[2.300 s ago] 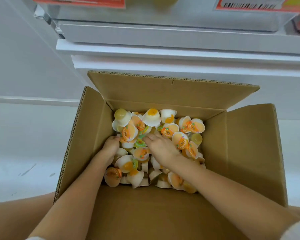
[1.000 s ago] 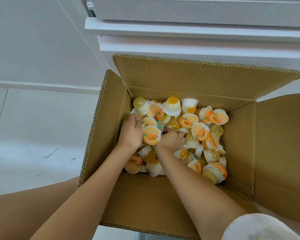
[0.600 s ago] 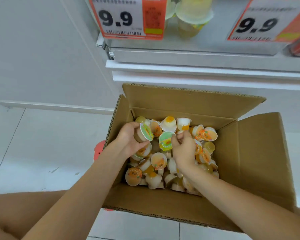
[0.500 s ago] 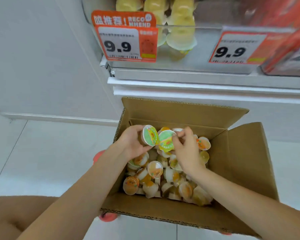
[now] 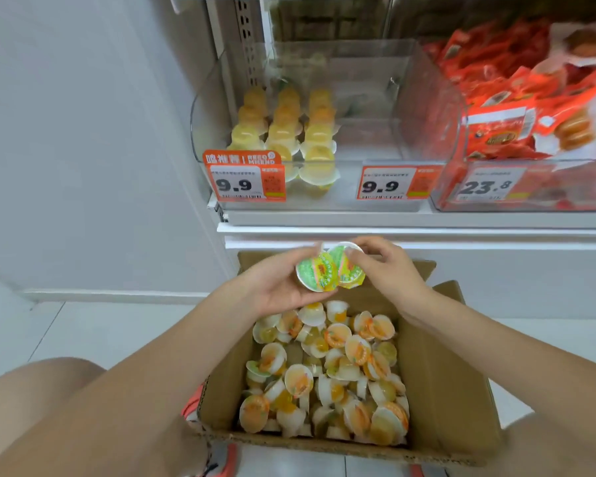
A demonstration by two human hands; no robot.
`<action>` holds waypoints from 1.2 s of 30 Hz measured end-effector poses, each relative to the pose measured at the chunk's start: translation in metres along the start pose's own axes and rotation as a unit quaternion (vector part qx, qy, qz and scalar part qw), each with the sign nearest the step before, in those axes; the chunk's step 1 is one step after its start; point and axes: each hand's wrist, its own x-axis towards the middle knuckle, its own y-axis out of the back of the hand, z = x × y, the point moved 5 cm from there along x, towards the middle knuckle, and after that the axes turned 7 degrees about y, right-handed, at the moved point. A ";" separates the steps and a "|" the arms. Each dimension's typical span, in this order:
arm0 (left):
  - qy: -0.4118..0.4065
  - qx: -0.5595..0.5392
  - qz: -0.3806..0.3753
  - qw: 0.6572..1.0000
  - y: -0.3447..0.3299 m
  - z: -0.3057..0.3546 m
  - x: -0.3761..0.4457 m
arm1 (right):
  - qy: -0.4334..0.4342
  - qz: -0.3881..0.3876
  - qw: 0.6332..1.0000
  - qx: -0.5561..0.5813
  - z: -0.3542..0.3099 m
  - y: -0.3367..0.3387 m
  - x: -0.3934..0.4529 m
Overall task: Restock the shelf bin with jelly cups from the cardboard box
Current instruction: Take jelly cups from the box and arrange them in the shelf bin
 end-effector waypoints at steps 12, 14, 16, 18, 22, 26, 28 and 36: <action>0.169 0.614 0.127 0.760 0.122 -0.132 0.096 | -0.179 -0.231 0.919 -0.264 0.213 -0.043 -0.059; 0.112 0.563 0.183 0.798 0.144 -0.126 0.109 | -0.114 -0.187 0.908 -0.357 0.211 -0.033 -0.042; 0.033 0.532 0.303 0.790 0.167 -0.112 0.113 | -0.090 -0.215 0.865 -0.445 0.220 -0.026 -0.030; 0.013 0.577 0.380 0.723 0.180 -0.108 0.118 | -0.133 -0.271 0.835 -0.460 0.235 -0.024 -0.028; 0.076 0.677 0.385 0.622 0.177 -0.109 0.128 | -0.125 -0.288 0.823 -0.473 0.257 -0.031 -0.033; 0.097 0.819 0.349 0.445 0.185 -0.108 0.142 | -0.082 -0.239 0.847 -0.468 0.261 -0.035 -0.036; 0.079 0.841 0.335 0.417 0.190 -0.106 0.147 | -0.068 -0.222 0.875 -0.425 0.257 -0.034 -0.038; 0.123 0.268 0.298 0.908 0.160 -0.089 0.107 | -0.079 -0.203 0.947 -0.237 0.183 -0.030 -0.029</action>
